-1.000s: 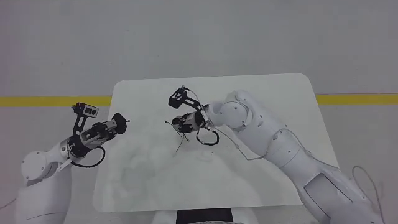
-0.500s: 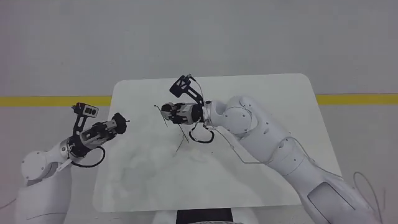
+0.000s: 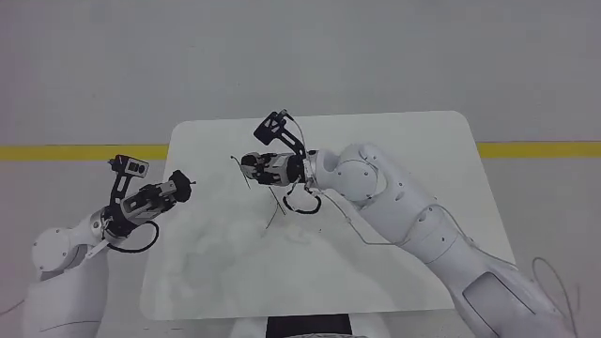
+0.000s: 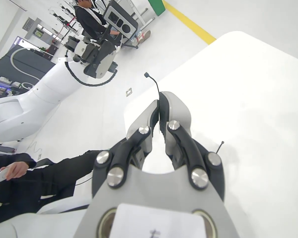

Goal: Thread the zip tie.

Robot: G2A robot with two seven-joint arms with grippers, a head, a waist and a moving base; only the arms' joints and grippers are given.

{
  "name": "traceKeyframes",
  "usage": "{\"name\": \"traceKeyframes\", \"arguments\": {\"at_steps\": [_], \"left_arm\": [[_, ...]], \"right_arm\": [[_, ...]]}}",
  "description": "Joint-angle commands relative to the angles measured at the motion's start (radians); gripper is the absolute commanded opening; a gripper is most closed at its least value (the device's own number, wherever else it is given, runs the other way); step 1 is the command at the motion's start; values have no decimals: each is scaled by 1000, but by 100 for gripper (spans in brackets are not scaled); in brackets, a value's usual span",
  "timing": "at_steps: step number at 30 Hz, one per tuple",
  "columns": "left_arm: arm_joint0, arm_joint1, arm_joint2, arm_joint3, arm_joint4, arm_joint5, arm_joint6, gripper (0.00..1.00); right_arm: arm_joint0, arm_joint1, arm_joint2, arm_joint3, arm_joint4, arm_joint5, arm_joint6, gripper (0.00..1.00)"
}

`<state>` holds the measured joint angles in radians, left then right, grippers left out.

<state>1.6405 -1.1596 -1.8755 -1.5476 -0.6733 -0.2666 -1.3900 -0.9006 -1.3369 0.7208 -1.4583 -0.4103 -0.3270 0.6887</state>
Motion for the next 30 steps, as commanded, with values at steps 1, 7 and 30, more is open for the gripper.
{"name": "traceKeyframes", "arguments": {"at_steps": [1,7,30], "left_arm": [[0,0,0,0,0,0,0,0],[0,0,0,0,0,0,0,0],[0,0,0,0,0,0,0,0]], "right_arm": [[-17,0,5,-5,-13,6,-51,0],[-70,-11,8,-45,-98,108,-258,0],[-185,-47,-56,-107,-283,322,-561,0]]}}
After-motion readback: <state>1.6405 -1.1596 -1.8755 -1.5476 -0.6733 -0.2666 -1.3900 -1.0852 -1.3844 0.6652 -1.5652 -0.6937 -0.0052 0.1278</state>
